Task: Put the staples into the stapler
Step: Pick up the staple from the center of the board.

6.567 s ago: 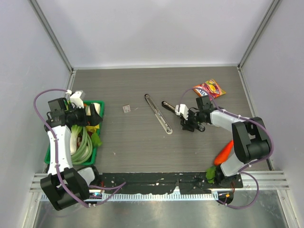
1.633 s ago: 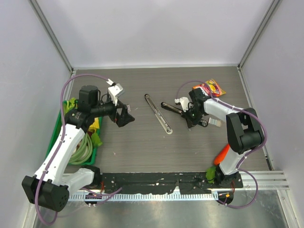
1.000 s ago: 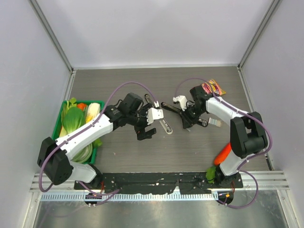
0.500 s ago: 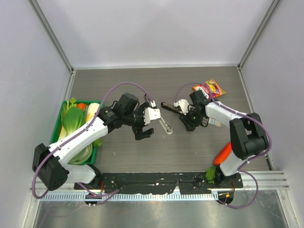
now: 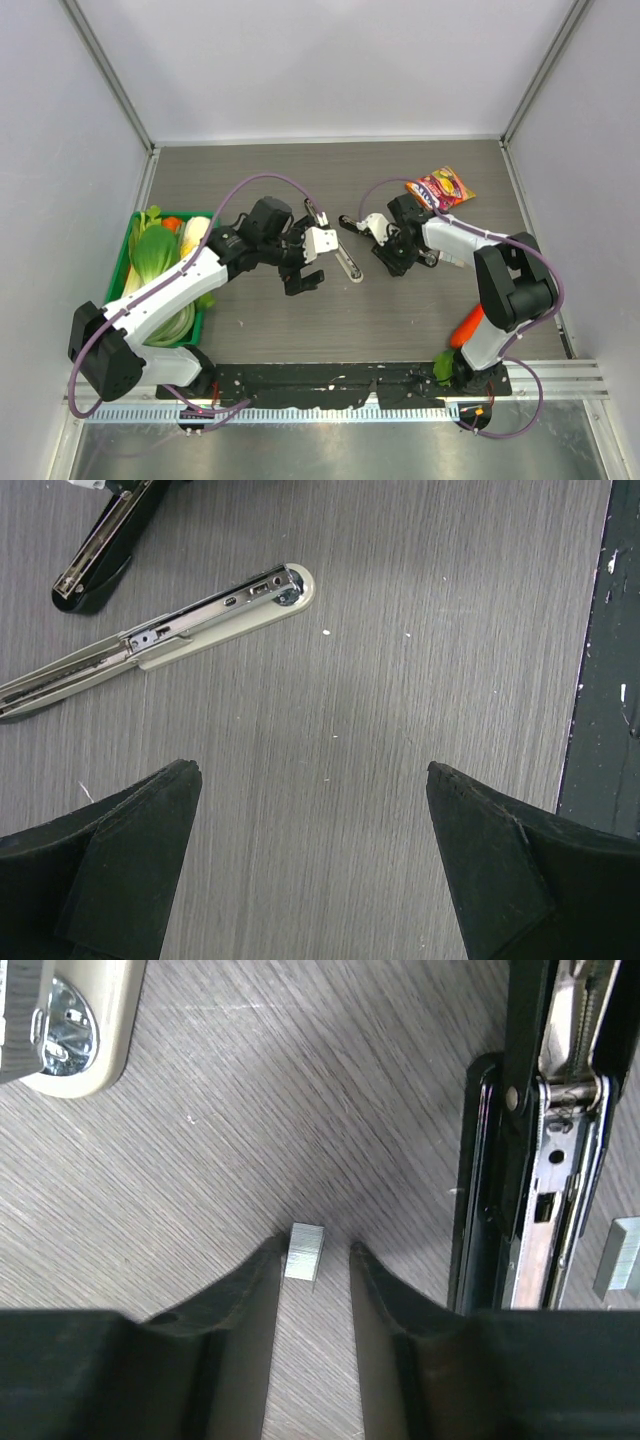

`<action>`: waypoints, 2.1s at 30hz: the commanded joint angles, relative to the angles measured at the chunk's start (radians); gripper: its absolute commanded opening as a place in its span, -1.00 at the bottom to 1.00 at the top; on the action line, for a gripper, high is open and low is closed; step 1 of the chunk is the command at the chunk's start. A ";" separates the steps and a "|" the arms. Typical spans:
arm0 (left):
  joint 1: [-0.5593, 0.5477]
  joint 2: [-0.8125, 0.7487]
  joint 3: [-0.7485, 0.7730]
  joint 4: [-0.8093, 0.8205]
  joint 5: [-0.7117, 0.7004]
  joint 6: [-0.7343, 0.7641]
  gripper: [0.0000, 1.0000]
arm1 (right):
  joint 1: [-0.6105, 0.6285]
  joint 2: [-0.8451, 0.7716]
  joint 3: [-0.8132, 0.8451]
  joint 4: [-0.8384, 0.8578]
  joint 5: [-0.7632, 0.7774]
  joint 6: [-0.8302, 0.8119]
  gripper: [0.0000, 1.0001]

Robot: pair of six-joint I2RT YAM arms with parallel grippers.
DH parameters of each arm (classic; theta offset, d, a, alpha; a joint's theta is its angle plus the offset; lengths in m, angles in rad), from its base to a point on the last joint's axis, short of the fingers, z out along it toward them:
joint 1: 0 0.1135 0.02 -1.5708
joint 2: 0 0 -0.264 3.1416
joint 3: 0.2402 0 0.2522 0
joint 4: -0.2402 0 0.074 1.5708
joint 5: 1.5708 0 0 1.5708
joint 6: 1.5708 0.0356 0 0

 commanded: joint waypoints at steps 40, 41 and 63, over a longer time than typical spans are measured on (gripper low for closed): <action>-0.194 0.263 0.313 -0.014 0.036 0.281 0.98 | -0.118 0.046 0.497 -0.927 -1.002 -0.591 -0.76; -0.203 0.273 0.322 -0.008 0.036 0.276 0.93 | -0.118 0.046 0.494 -0.927 -1.004 -0.593 -0.76; -0.215 0.323 0.305 0.123 0.001 0.239 0.65 | -0.120 0.062 0.414 -0.926 -1.047 -0.626 -0.76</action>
